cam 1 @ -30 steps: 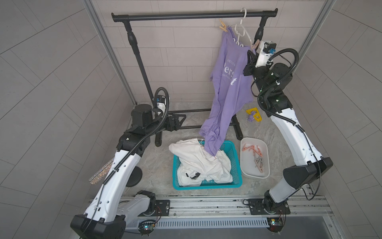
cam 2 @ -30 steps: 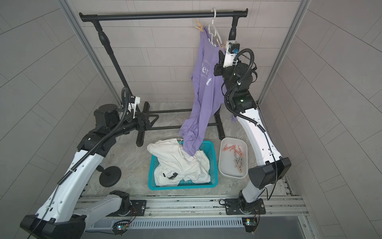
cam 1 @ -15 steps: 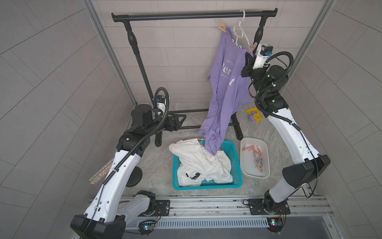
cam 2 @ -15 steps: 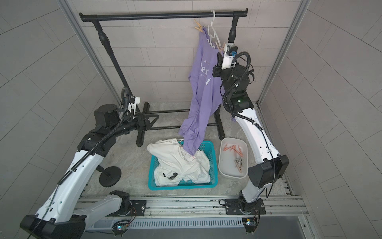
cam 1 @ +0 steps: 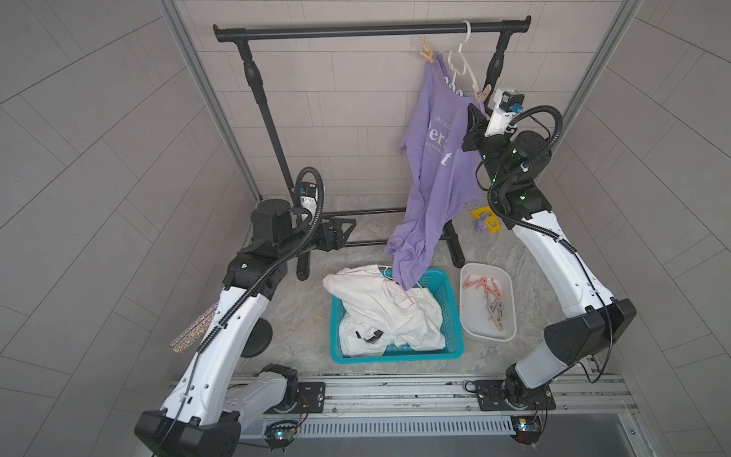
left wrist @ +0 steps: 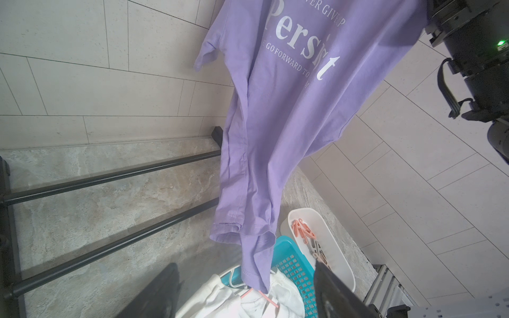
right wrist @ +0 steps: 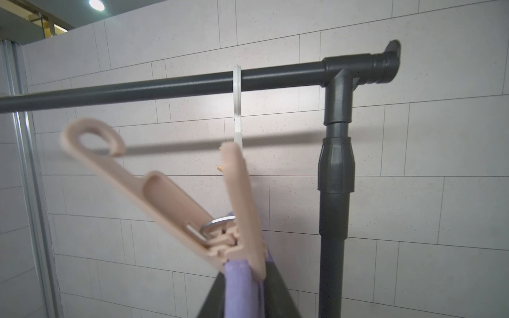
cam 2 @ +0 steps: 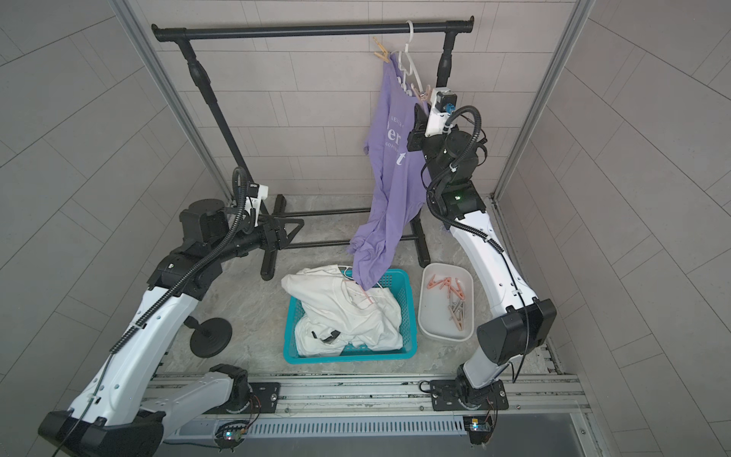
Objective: Use clothespins to secure the t-shirt on both sides of the hanger
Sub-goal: Hang the hanger on the clothesline.
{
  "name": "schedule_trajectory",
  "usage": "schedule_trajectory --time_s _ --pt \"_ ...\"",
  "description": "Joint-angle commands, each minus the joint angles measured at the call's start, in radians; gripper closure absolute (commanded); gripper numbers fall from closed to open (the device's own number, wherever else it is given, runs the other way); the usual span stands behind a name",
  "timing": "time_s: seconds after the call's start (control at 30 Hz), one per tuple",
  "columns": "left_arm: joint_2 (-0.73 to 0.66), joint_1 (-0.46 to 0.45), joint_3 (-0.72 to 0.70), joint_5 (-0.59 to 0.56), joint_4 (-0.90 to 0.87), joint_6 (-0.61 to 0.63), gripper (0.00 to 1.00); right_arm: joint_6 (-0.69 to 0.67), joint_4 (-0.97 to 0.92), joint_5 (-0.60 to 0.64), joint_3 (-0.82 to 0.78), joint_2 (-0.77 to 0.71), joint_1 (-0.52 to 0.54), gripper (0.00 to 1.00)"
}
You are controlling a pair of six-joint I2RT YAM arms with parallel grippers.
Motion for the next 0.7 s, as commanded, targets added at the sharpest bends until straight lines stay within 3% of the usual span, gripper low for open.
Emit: schedule_trajectory --time_s 0.0,0.1,0.2,0.4,0.67 --pt "-0.017 -0.004 0.003 0.015 0.008 0.004 0.21 0.029 0.042 0.016 -0.028 -0.064 -0.005 0.56" --pt "-0.017 -0.004 -0.001 0.018 0.009 0.002 0.20 0.049 0.046 0.029 -0.098 -0.107 -0.005 0.35" --pt "-0.016 -0.004 -0.005 0.017 0.011 0.003 0.20 0.067 0.027 0.055 -0.176 -0.158 -0.005 0.25" --pt "-0.006 -0.004 -0.018 0.033 0.017 0.001 0.20 0.090 0.002 0.085 -0.380 -0.281 -0.005 0.21" --pt "-0.004 -0.007 -0.059 0.047 0.040 0.001 0.20 0.185 -0.169 0.070 -0.595 -0.429 -0.004 0.14"
